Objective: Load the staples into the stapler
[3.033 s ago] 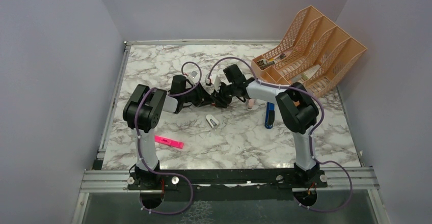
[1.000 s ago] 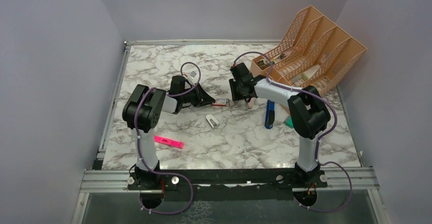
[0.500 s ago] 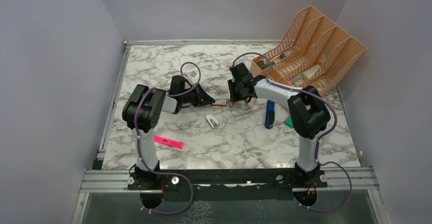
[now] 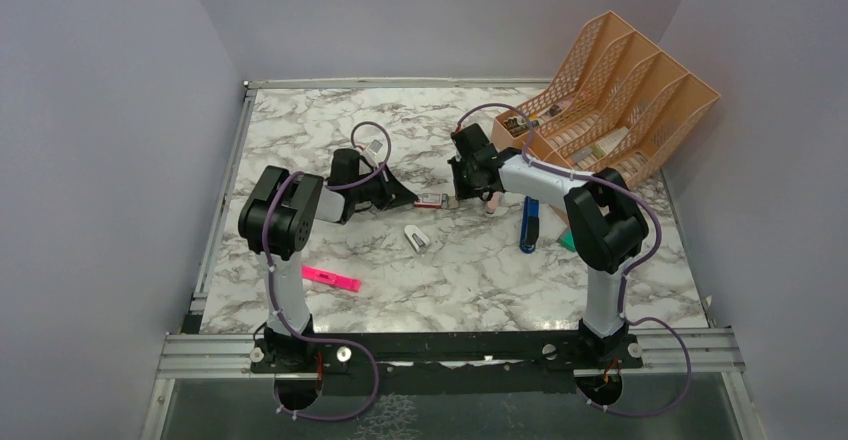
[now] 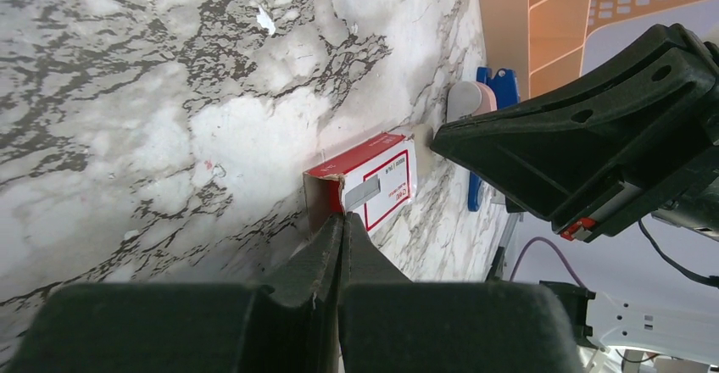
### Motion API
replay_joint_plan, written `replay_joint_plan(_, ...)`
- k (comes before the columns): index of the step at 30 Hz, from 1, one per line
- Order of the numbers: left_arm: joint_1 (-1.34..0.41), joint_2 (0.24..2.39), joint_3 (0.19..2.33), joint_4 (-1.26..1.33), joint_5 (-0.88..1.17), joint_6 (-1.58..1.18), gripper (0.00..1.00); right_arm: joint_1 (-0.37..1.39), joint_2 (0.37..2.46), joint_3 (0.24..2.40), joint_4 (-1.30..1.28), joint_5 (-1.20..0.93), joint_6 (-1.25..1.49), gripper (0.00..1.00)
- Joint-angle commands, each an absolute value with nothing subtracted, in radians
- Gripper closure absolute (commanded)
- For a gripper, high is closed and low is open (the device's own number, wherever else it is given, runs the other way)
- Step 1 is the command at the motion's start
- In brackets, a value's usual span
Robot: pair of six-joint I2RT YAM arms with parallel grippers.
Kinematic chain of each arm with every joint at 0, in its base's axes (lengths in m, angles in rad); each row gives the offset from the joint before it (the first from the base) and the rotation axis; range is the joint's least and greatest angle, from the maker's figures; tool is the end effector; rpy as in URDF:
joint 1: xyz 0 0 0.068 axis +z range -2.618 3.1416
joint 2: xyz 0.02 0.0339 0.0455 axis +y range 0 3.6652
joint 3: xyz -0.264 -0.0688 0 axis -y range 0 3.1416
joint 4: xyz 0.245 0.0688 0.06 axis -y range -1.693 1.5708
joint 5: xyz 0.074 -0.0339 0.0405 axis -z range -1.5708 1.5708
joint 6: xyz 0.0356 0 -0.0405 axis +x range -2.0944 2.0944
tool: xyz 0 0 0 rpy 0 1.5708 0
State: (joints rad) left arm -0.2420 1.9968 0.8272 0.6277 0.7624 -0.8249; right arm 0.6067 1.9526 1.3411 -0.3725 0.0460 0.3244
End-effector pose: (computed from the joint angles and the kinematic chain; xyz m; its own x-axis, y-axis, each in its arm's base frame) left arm 0.3489 -0.1115 0.1003 -0.8890 -0.3277 -0.3198 0.1397 0.4710 -0.8710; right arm 0.3411 0.2347 0.1757 -0.8233 -0.1838 -0.5370 -0.3020 0.9430 0.1402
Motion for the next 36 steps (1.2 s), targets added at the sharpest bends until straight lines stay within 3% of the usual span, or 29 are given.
replay_joint_plan(1,-0.219,1.973,0.816,0.646,0.787,-0.788,1.0,0.595,1.962,1.346,-0.39,0.072,0.32,0.99)
replay_joint_plan(14,-0.166,1.955,0.809,0.643,0.808,-0.771,1.0,0.572,1.942,1.341,-0.354,0.023,0.285,0.98)
replay_joint_plan(19,-0.166,1.966,0.809,0.643,0.812,-0.775,1.0,0.572,1.895,1.312,-0.25,-0.206,0.254,0.55)
replay_joint_plan(23,-0.166,1.967,0.811,0.643,0.815,-0.776,1.0,0.572,1.912,1.338,-0.241,-0.258,0.263,0.4)
replay_joint_plan(30,-0.166,1.971,0.813,0.643,0.815,-0.777,1.0,0.583,1.996,1.422,-0.292,-0.223,0.266,0.36)
replay_joint_plan(36,-0.166,1.974,0.813,0.643,0.815,-0.778,1.0,0.589,2.042,1.445,-0.3,-0.189,0.282,0.46)
